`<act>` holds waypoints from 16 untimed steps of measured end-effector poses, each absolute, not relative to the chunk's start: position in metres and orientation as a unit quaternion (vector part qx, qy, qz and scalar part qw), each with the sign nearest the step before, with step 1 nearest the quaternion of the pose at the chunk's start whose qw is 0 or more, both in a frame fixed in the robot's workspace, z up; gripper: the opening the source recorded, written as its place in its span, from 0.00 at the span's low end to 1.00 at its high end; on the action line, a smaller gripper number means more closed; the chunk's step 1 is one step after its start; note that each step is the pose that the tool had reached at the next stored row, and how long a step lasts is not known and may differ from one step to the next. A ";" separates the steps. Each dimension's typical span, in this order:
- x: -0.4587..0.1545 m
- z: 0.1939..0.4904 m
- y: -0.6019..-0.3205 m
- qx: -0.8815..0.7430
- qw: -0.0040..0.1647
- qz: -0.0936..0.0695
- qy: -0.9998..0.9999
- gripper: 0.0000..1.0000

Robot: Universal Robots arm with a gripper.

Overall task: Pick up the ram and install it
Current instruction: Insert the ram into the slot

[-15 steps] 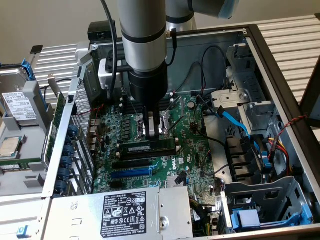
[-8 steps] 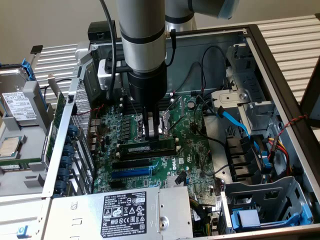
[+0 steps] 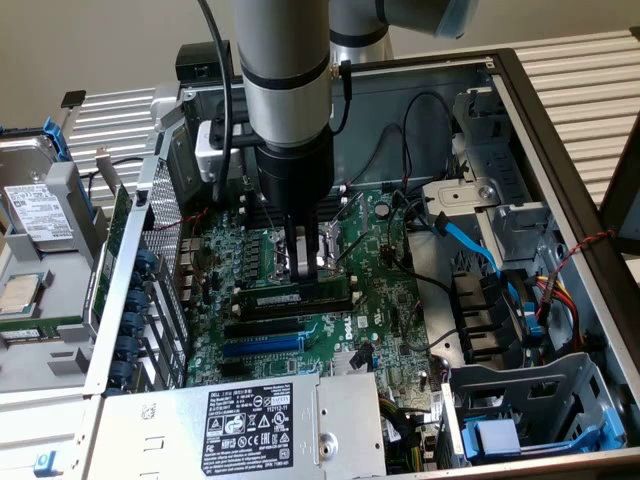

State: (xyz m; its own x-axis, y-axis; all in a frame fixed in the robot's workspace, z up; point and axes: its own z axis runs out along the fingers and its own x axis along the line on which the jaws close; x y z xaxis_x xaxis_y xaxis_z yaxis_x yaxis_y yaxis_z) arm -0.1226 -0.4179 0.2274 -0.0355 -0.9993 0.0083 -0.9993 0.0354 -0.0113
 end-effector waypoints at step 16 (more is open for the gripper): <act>-0.123 0.227 -0.418 -0.694 0.000 -0.008 0.720 0.21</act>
State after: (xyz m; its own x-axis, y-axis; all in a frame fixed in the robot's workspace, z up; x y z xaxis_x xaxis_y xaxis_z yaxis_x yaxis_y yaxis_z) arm -0.1228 -0.4179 0.2268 -0.0356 -0.9993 0.0116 -0.9993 0.0354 -0.0121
